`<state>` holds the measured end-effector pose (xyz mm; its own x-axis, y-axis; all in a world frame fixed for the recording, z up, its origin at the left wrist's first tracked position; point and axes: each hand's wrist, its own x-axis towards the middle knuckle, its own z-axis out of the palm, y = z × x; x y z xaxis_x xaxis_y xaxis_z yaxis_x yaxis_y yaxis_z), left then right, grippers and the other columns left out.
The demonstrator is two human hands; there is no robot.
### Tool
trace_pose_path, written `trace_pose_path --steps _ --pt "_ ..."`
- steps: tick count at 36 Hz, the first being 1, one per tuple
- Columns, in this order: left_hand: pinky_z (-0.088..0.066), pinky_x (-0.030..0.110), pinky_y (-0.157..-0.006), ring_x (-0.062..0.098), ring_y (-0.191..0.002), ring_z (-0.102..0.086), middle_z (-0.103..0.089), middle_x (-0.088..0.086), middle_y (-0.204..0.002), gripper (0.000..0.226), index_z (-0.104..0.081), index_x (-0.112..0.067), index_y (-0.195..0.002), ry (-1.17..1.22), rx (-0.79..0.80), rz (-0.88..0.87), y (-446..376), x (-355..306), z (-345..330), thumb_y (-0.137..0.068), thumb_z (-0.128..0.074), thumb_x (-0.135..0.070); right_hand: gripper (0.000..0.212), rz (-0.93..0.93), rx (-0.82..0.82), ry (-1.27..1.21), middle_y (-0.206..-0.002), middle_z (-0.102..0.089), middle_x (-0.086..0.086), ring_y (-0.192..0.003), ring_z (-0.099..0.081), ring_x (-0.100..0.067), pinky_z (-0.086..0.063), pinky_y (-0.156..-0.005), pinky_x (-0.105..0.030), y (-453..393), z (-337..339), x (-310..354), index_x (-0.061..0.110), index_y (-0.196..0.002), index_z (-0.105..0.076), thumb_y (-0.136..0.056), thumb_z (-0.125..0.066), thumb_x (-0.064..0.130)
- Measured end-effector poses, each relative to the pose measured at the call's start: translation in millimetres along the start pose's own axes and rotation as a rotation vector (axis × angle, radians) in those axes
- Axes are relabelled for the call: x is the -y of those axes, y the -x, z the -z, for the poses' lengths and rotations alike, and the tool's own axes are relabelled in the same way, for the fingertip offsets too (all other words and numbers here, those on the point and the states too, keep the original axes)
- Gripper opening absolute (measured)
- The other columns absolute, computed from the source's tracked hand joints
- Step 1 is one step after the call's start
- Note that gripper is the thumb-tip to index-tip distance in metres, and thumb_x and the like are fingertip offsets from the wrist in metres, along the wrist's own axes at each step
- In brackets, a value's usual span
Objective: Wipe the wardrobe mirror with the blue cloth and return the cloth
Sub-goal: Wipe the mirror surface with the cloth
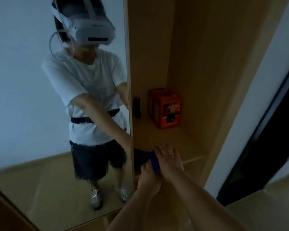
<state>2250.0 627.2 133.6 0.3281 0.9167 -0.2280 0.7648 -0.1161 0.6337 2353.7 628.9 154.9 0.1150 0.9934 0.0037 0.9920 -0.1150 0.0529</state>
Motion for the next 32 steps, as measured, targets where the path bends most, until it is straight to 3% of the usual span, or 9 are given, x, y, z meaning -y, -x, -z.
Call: trace_pose_path --steps 3,7,10,14,17,20,23,28,32 --pt "-0.038 0.021 -0.076 0.023 -0.125 -0.045 -0.008 0.009 -0.156 0.074 0.002 -0.017 -0.150 0.180 -0.044 0.180 -20 -2 -4 -0.096 -0.047 -0.020 0.093 0.019 0.031 -0.032 -0.159 0.000 -0.008 -0.145 -0.001 -0.033 -0.011 -0.115 -0.045 -21 -10 -4 0.020 -0.152 -0.002 -0.085 -0.066 0.031" --pt "-0.035 0.025 -0.088 0.026 -0.131 -0.036 -0.014 0.012 -0.153 0.068 -0.007 -0.013 -0.149 0.210 -0.093 0.230 -37 -2 -8 -0.094 -0.047 -0.015 0.101 0.011 0.121 -0.100 -0.159 0.010 -0.008 -0.145 -0.002 -0.033 -0.017 -0.114 -0.045 -39 -23 -2 0.020 -0.151 0.007 -0.084 -0.068 0.025" --pt "-0.032 0.020 -0.081 0.023 -0.128 -0.037 -0.011 0.011 -0.153 0.064 -0.008 -0.015 -0.149 0.132 -0.102 0.267 -42 -5 -12 -0.095 -0.044 -0.015 0.100 0.033 0.185 -0.148 -0.159 0.010 -0.003 -0.144 -0.005 -0.033 -0.024 -0.112 -0.048 -45 -32 -2 0.025 -0.151 0.007 -0.084 -0.066 0.021" --pt "-0.038 0.027 -0.088 0.028 -0.129 -0.033 -0.012 0.011 -0.153 0.056 -0.019 -0.016 -0.147 0.182 -0.117 0.291 -45 -8 -12 -0.095 -0.037 -0.007 0.097 0.084 0.240 -0.122 -0.155 -0.001 -0.004 -0.141 -0.009 -0.034 -0.028 -0.109 -0.050 -41 -38 -2 0.027 -0.151 0.000 -0.081 -0.067 0.034" --pt "-0.036 0.033 -0.099 0.031 -0.131 -0.033 -0.023 0.012 -0.150 0.047 -0.031 -0.014 -0.143 0.333 -0.178 0.265 -45 -4 -11 -0.097 -0.036 -0.010 0.079 0.075 0.197 -0.030 -0.151 -0.013 -0.011 -0.135 -0.019 -0.035 -0.028 -0.108 -0.048 -32 -39 1 0.022 -0.150 -0.010 -0.088 -0.056 0.039" --pt "-0.038 0.036 -0.099 0.030 -0.125 -0.040 -0.023 0.012 -0.149 0.043 -0.030 -0.018 -0.144 0.386 -0.205 0.300 -42 -5 -9 -0.101 -0.028 -0.016 0.050 0.064 0.068 -0.031 -0.139 -0.037 -0.011 -0.126 -0.034 -0.029 -0.035 -0.101 -0.040 -26 -37 1 0.016 -0.138 -0.035 -0.093 -0.050 0.031" --pt "-0.045 0.037 -0.092 0.029 -0.111 -0.050 -0.028 0.014 -0.144 0.040 -0.036 -0.017 -0.140 0.526 -0.227 0.311 -36 -8 -9 -0.101 -0.030 -0.021 0.040 0.058 0.039 -0.053 -0.130 -0.047 -0.009 -0.123 -0.039 -0.027 -0.037 -0.098 -0.037 -21 -30 2 0.015 -0.129 -0.047 -0.092 -0.051 0.030" --pt "-0.047 0.043 -0.092 0.028 -0.105 -0.053 -0.042 0.012 -0.131 0.032 -0.041 -0.014 -0.129 0.677 -0.240 0.331 -17 -11 -10 -0.099 -0.038 -0.023 0.040 -0.023 -0.001 -0.176 -0.129 -0.041 -0.004 -0.121 -0.038 -0.025 -0.038 -0.098 -0.037 1 -32 2 0.020 -0.123 -0.050 -0.087 -0.055 0.037" --pt "-0.050 0.040 -0.090 0.024 -0.103 -0.057 -0.050 0.009 -0.127 0.028 -0.042 -0.018 -0.126 0.683 -0.190 0.276 7 -15 -14 -0.098 -0.040 -0.020 0.048 -0.208 0.021 -0.358 -0.121 -0.046 0.002 -0.105 -0.054 -0.018 -0.049 -0.071 -0.028 35 -37 -2 0.020 -0.121 -0.043 -0.082 -0.062 0.041"
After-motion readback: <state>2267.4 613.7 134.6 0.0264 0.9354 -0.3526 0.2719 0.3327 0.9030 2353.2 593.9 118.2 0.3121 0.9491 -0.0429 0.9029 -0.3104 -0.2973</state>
